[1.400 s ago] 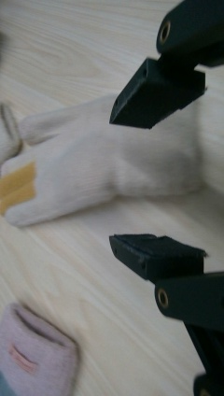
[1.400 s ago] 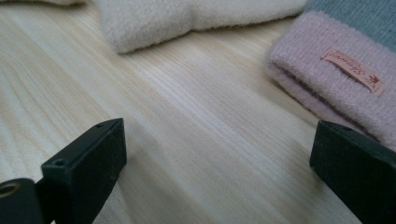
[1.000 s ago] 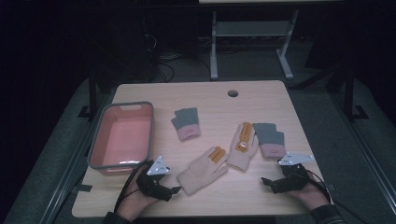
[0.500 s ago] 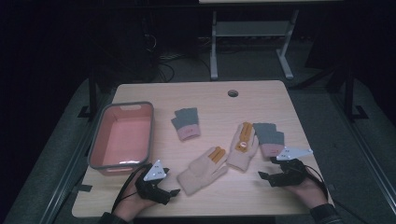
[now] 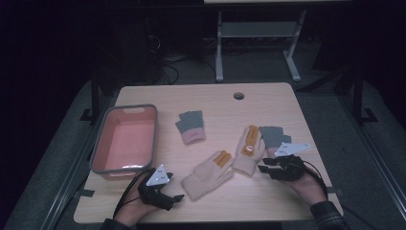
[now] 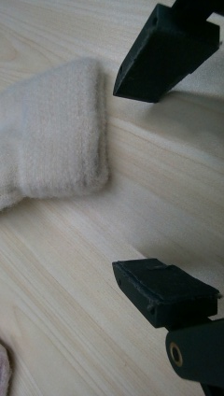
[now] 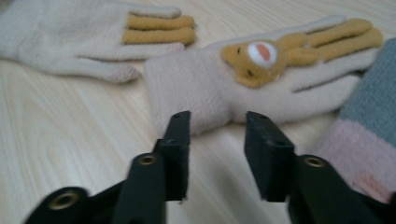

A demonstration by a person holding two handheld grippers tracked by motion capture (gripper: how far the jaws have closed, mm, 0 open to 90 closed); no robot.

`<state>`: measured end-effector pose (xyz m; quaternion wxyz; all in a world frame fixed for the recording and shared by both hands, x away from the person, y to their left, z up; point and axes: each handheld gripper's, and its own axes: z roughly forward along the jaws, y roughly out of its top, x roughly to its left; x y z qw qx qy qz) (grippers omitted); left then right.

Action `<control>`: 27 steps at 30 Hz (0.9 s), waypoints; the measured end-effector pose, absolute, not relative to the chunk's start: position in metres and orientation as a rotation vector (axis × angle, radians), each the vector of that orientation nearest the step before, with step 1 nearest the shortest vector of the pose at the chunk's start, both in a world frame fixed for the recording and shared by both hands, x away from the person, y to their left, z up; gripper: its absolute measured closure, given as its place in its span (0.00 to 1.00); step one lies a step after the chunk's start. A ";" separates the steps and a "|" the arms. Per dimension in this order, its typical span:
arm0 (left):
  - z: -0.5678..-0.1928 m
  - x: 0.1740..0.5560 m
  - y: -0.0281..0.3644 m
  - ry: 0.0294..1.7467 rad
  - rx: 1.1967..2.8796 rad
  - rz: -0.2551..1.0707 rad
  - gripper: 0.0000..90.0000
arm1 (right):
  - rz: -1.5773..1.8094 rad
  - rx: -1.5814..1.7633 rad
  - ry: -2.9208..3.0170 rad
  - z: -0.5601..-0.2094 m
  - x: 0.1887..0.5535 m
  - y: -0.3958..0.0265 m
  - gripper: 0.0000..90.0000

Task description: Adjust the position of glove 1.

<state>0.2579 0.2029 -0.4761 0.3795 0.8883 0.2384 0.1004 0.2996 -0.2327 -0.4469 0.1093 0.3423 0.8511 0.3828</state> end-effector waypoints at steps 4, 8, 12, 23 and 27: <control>-0.476 0.258 0.203 0.609 2.269 0.256 0.14 | 1.098 0.998 2.521 -0.447 0.311 -0.224 0.87; -0.476 0.258 0.203 0.609 2.268 0.256 0.14 | 1.068 0.994 2.523 -0.448 0.326 -0.219 0.84; -0.476 0.258 0.203 0.609 2.268 0.256 0.14 | 1.109 0.992 2.482 -0.444 0.337 -0.218 0.74; -0.476 0.258 0.203 0.609 2.268 0.256 0.14 | 1.114 1.006 2.494 -0.447 0.368 -0.203 0.46; -0.476 0.258 0.203 0.609 2.268 0.257 0.14 | 1.102 0.987 2.513 -0.453 0.373 -0.197 0.46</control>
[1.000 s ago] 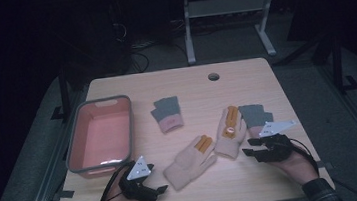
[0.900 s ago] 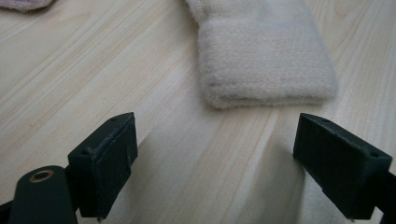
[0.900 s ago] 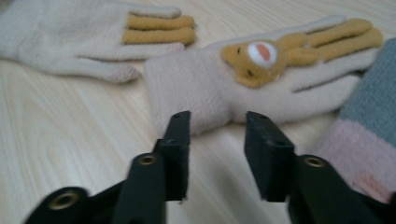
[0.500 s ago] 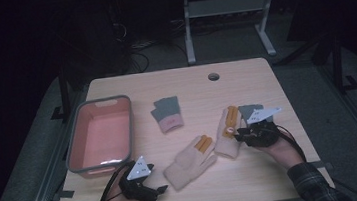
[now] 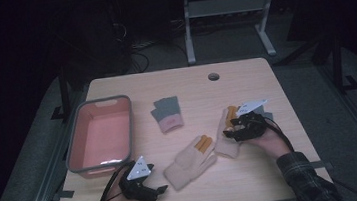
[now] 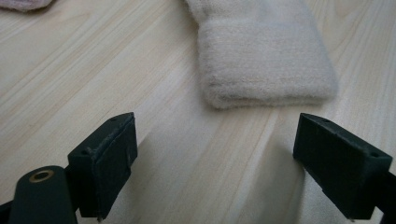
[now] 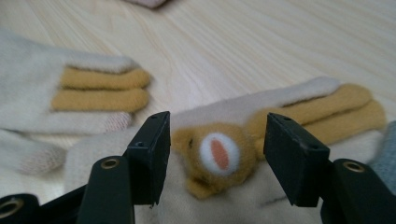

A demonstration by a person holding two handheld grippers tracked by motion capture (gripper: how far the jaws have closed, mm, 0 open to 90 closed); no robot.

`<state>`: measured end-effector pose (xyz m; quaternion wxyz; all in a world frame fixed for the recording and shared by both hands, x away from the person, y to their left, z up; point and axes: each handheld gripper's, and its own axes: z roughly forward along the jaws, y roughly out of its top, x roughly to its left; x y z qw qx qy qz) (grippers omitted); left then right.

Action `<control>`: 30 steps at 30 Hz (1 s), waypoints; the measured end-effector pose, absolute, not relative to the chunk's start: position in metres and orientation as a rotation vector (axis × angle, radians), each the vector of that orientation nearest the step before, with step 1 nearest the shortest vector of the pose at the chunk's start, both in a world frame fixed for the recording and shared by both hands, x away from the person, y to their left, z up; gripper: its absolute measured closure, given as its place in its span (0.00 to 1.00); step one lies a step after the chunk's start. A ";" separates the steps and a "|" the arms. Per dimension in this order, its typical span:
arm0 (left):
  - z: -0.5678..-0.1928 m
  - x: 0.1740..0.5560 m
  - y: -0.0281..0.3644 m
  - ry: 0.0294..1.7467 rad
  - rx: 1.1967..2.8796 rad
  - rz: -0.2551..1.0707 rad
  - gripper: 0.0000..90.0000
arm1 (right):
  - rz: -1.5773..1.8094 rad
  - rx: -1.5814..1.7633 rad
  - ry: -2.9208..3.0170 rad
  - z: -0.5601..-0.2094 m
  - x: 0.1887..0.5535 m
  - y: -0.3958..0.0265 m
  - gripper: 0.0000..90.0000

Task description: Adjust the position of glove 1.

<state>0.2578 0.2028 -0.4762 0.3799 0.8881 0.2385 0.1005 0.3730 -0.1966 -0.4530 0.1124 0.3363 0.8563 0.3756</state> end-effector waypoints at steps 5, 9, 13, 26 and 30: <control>-0.476 0.258 0.203 0.609 2.268 0.257 0.14 | 0.989 0.972 2.560 -0.466 0.374 -0.192 0.51; -0.476 0.258 0.203 0.610 2.268 0.257 0.14 | 1.008 0.974 2.549 -0.467 0.374 -0.193 0.67; -0.476 0.258 0.203 0.609 2.268 0.256 0.14 | 1.027 0.996 2.548 -0.465 0.374 -0.195 0.71; -0.476 0.258 0.203 0.610 2.268 0.256 0.14 | 1.195 0.992 2.450 -0.432 0.367 -0.204 0.71; -0.476 0.258 0.203 0.609 2.269 0.256 0.14 | 1.234 0.974 2.431 -0.417 0.361 -0.200 0.71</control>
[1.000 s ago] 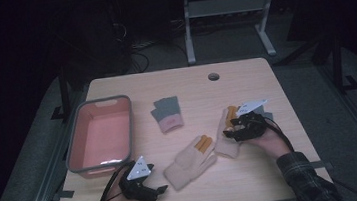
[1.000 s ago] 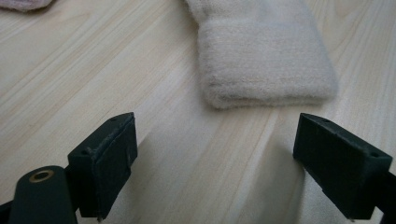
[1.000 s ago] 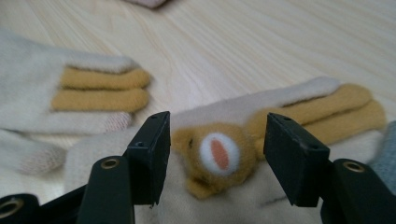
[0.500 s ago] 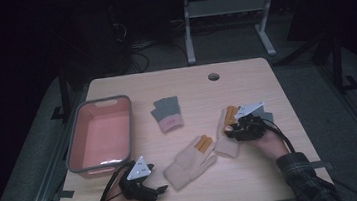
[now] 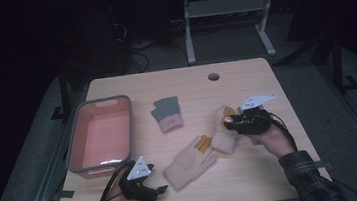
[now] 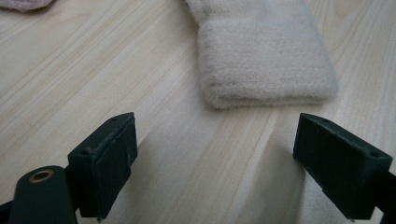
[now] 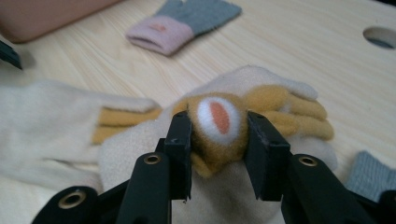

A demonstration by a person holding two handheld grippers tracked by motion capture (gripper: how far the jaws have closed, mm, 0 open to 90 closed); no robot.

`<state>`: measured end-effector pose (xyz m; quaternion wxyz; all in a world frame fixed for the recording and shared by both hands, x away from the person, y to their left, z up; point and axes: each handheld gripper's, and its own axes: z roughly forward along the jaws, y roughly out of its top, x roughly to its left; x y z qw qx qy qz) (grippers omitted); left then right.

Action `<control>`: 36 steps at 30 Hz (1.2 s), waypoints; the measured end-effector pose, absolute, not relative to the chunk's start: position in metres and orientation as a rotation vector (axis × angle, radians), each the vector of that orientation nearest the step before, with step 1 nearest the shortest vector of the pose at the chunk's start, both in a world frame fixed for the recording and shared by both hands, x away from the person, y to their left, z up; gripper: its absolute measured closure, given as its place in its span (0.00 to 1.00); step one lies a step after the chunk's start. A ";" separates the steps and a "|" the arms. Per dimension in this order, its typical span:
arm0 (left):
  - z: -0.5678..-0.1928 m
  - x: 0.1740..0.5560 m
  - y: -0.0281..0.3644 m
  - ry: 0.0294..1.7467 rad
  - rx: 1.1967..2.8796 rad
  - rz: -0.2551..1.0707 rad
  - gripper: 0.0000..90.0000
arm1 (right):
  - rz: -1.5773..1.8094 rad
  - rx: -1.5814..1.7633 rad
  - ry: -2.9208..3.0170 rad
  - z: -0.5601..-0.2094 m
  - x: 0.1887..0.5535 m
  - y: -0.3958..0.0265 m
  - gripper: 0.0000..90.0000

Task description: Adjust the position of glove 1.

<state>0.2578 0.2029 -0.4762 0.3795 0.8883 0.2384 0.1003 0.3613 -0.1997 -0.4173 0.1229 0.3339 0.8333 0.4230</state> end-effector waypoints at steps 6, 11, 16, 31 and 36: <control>-0.476 0.258 0.203 0.609 2.269 0.256 0.14 | 1.285 0.938 2.436 -0.406 0.353 -0.189 0.71; -0.476 0.258 0.203 0.605 2.270 0.260 0.14 | 1.337 0.888 2.464 -0.395 0.341 -0.168 0.71; -0.476 0.258 0.203 0.605 2.270 0.260 0.14 | 1.365 0.848 2.508 -0.393 0.332 -0.148 0.71; -0.476 0.258 0.203 0.609 2.266 0.260 0.14 | 1.330 0.748 2.660 -0.414 0.304 -0.089 0.70; -0.476 0.258 0.203 0.609 2.265 0.259 0.14 | 1.258 0.727 2.724 -0.429 0.300 -0.075 0.66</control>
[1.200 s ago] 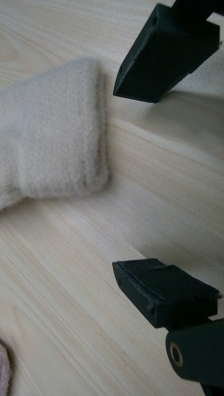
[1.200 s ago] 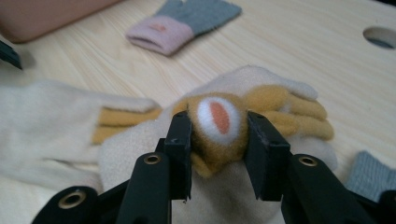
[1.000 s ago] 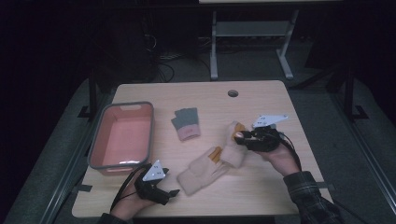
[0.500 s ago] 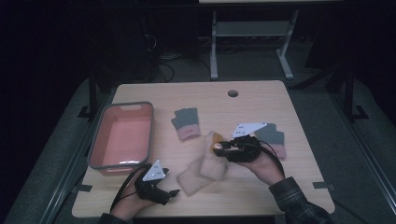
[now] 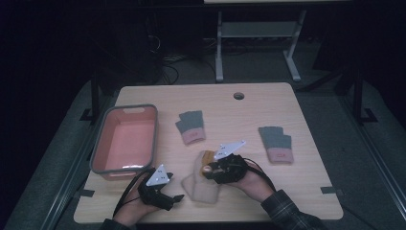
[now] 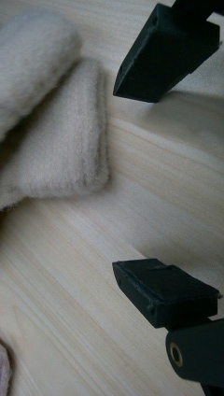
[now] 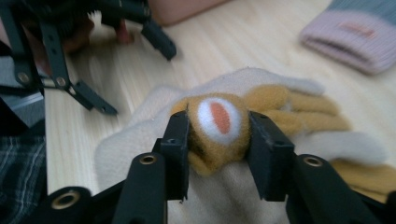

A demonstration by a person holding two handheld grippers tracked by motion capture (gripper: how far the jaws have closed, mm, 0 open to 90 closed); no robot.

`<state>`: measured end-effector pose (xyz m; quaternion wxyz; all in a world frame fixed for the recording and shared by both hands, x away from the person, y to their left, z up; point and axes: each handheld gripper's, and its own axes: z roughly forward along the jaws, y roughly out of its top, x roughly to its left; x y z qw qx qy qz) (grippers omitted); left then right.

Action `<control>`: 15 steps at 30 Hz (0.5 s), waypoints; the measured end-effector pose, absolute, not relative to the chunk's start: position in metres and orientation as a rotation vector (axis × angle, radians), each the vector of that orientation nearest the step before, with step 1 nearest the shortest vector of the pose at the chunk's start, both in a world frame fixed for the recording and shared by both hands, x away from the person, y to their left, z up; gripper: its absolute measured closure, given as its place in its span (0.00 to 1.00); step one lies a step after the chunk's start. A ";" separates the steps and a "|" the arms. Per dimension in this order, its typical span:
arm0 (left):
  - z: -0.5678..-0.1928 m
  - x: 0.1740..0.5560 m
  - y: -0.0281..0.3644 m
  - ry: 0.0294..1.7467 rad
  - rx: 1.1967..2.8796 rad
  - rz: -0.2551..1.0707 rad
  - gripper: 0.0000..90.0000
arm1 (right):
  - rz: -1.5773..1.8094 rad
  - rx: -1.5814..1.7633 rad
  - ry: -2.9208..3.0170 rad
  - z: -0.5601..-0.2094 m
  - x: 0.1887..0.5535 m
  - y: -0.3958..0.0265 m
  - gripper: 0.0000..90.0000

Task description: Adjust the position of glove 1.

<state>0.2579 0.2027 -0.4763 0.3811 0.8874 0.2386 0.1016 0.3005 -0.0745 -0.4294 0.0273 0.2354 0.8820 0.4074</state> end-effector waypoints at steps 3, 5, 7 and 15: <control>-0.476 0.258 0.203 0.610 2.265 0.260 0.14 | 1.256 0.714 2.726 -0.432 0.301 -0.074 0.59; -0.476 0.258 0.203 0.609 2.265 0.259 0.14 | 1.257 0.702 2.720 -0.431 0.302 -0.076 0.58; -0.476 0.258 0.203 0.609 2.265 0.259 0.14 | 1.304 0.721 2.687 -0.425 0.306 -0.084 0.55; -0.471 0.257 0.200 0.634 2.306 0.233 0.15 | 1.295 0.830 2.579 -0.417 0.333 -0.119 0.69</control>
